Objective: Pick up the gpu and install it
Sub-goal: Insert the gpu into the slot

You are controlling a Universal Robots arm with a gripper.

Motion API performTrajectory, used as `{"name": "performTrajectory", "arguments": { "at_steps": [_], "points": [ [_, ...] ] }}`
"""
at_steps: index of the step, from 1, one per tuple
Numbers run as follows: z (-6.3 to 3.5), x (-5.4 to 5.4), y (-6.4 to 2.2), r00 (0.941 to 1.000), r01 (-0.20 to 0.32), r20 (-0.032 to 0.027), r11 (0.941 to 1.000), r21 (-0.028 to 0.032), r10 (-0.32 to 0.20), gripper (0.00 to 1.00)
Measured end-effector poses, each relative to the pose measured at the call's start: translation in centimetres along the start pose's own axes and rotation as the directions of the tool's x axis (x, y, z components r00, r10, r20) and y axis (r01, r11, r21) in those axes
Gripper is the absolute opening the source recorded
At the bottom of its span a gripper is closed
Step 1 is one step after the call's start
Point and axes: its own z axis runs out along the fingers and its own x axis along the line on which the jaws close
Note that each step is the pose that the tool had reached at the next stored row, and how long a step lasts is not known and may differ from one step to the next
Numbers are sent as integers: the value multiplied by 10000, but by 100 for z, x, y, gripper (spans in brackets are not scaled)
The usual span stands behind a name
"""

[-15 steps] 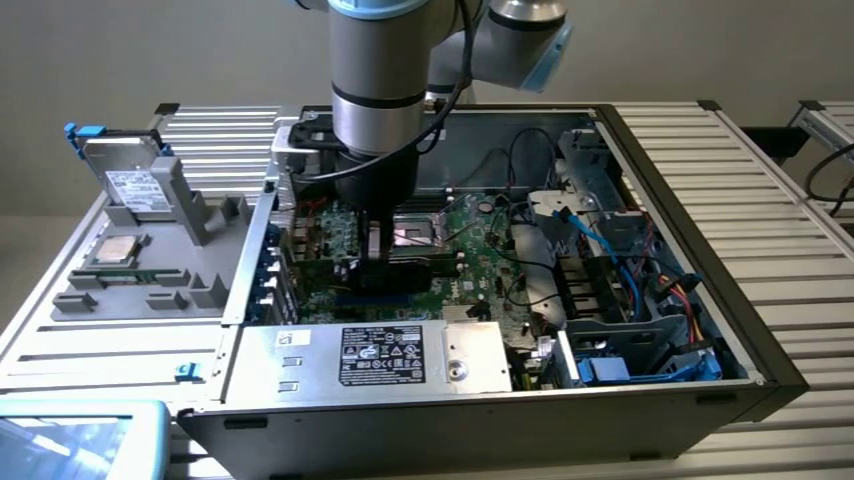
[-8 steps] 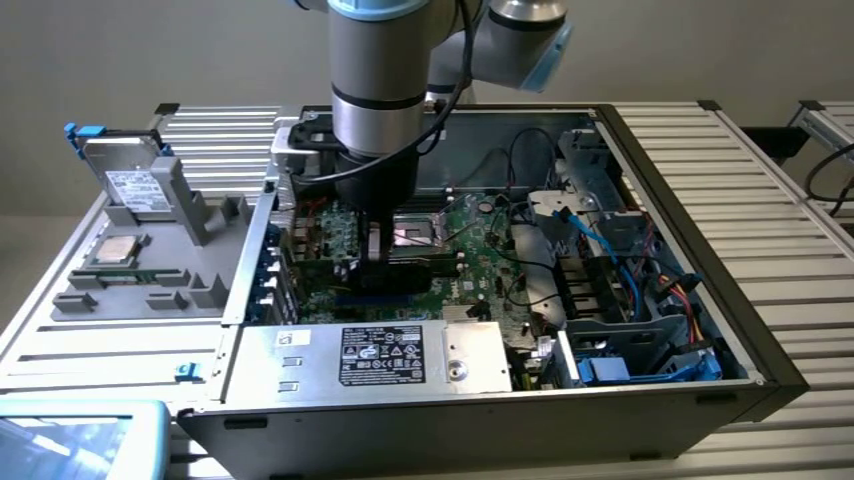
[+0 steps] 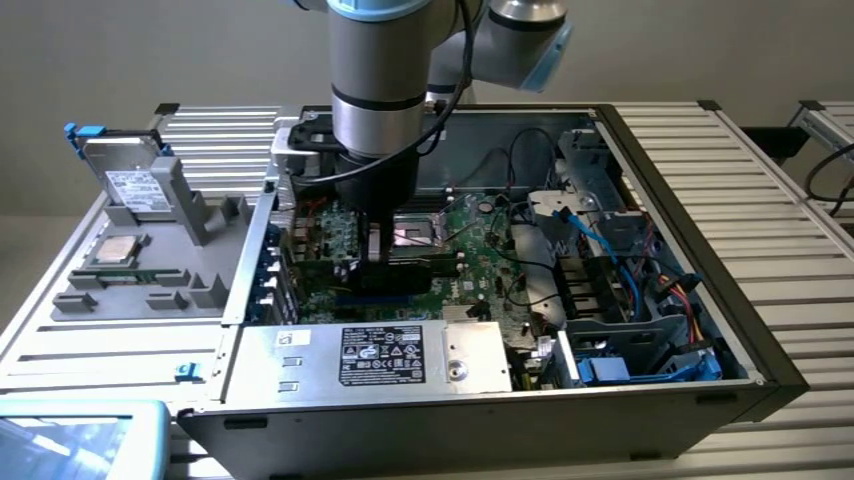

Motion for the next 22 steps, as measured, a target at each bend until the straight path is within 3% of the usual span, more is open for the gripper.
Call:
{"name": "performTrajectory", "arguments": {
  "at_steps": [7, 12, 22],
  "points": [
    [-13, 11, -43, 10000, 9, 5, 10000, 2, -9, 28],
    [-13, 15, -42, 9998, 23, 185, 10000, -2, -23, 28],
    [-11, 20, -22, 9996, 32, 293, 10000, -13, -31, 28]
  ]
}}
